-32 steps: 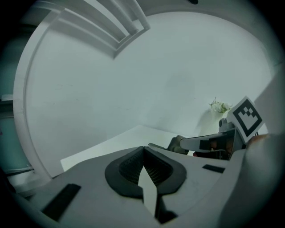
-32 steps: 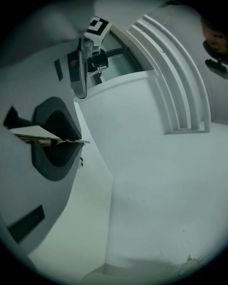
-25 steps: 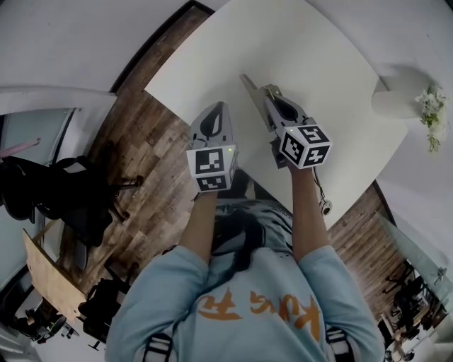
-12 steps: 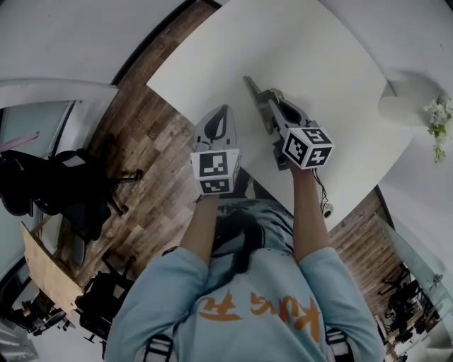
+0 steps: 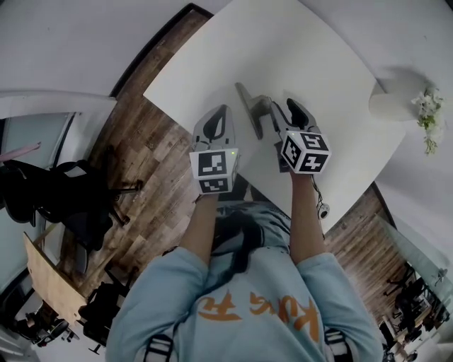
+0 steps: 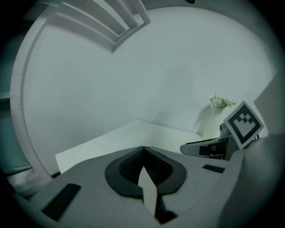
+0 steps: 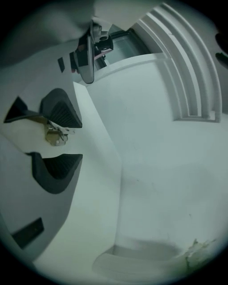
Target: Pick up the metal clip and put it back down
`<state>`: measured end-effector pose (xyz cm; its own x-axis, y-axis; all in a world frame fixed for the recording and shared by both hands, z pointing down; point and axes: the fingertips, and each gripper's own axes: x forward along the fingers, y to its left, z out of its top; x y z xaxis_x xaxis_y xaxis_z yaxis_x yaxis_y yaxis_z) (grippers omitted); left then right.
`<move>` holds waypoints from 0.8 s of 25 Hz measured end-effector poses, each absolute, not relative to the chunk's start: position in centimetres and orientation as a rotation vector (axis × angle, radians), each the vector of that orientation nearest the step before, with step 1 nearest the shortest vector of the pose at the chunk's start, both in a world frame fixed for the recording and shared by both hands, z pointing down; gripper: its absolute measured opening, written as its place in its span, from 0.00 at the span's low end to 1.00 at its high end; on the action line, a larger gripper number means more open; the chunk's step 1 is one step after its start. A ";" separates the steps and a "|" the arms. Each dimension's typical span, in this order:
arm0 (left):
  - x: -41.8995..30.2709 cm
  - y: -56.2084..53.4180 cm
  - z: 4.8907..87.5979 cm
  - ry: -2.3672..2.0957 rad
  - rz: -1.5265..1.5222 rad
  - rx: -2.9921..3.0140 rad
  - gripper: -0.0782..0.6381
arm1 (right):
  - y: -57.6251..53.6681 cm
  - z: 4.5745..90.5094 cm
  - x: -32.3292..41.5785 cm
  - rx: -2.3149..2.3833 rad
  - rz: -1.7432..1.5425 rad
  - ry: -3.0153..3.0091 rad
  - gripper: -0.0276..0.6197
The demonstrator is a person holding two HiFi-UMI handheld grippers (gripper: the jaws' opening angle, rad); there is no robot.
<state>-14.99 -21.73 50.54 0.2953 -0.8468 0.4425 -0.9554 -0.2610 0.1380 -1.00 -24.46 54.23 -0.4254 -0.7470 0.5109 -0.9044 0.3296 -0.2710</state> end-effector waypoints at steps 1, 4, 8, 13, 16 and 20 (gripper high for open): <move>-14.6 -22.1 49.9 -1.615 0.385 2.212 0.14 | -24.6 53.0 -0.2 1.518 0.705 -2.315 0.34; -13.1 -23.3 47.7 -1.602 0.343 2.278 0.14 | -24.8 48.9 2.5 1.643 0.518 -2.335 0.26; -11.1 -24.5 45.0 -1.587 0.284 2.364 0.14 | -24.1 44.0 6.3 1.818 0.326 -2.332 0.08; -7.7 -25.2 40.4 -1.547 0.228 2.491 0.14 | -23.1 39.1 10.1 1.962 0.211 -2.342 0.06; -5.6 -25.0 37.3 -1.527 0.199 2.572 0.14 | -22.3 36.1 11.8 2.018 0.132 -2.344 0.06; -3.2 -24.6 33.1 -1.506 0.147 2.687 0.14 | -21.1 32.7 14.2 2.104 0.034 -2.320 0.06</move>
